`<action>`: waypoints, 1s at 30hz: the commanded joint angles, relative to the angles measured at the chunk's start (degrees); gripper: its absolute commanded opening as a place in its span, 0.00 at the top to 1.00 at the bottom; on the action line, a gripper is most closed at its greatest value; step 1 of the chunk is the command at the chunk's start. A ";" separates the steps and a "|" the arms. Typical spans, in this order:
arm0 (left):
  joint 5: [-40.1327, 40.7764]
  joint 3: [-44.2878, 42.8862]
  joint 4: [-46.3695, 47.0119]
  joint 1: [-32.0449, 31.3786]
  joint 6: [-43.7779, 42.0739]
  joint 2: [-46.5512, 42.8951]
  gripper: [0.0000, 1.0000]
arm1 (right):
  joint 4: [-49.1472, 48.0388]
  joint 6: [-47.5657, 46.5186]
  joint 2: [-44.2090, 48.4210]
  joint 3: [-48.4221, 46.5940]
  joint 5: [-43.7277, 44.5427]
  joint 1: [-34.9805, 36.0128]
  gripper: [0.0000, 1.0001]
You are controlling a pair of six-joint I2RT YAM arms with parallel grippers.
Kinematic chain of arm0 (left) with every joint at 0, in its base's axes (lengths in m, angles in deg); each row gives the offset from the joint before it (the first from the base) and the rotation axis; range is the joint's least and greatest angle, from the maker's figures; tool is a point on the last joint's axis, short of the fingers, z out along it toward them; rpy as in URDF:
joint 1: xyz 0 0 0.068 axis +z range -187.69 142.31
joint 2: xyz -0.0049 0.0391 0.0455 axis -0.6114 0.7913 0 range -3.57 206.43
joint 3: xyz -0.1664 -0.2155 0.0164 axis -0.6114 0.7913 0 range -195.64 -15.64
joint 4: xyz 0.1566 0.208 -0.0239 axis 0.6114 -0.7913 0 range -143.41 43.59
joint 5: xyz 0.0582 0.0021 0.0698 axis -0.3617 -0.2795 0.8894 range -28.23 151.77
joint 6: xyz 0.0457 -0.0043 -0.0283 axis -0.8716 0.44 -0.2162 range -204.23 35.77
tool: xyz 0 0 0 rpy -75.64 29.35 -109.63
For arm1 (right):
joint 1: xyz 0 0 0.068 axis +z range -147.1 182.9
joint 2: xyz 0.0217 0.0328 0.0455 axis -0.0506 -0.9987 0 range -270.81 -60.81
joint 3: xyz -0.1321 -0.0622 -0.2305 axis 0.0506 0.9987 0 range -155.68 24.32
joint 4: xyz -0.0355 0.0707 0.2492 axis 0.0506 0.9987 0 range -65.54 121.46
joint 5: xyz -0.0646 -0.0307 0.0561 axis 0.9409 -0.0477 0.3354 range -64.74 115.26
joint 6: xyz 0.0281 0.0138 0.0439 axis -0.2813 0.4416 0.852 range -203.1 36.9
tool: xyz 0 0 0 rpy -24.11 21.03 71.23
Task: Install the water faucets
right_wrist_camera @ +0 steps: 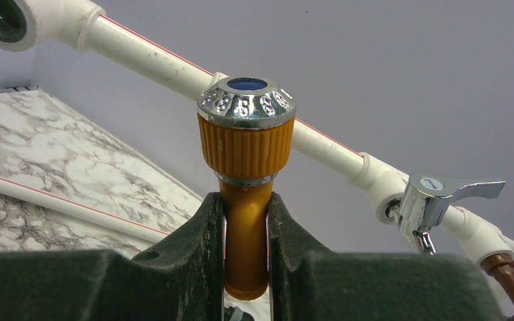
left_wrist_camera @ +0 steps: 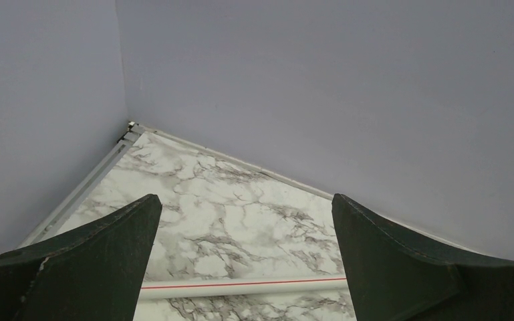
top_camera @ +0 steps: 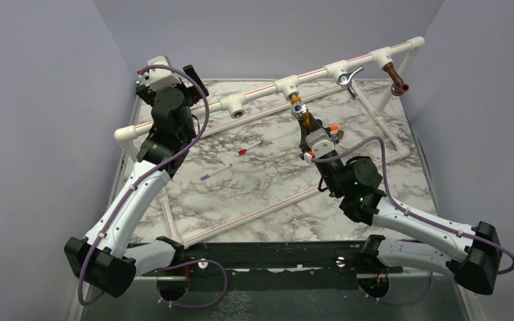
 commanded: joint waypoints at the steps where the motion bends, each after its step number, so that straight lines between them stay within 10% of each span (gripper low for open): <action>1: -1.48 6.06 -19.31 -1.24 -0.64 2.55 0.01 | -2.76 -0.75 1.02 -1.73 -0.03 0.23 0.99; 30: -2.94 6.24 -19.26 -1.24 -1.32 2.79 0.01 | 3.82 8.19 -1.08 -2.92 -7.84 -3.48 0.99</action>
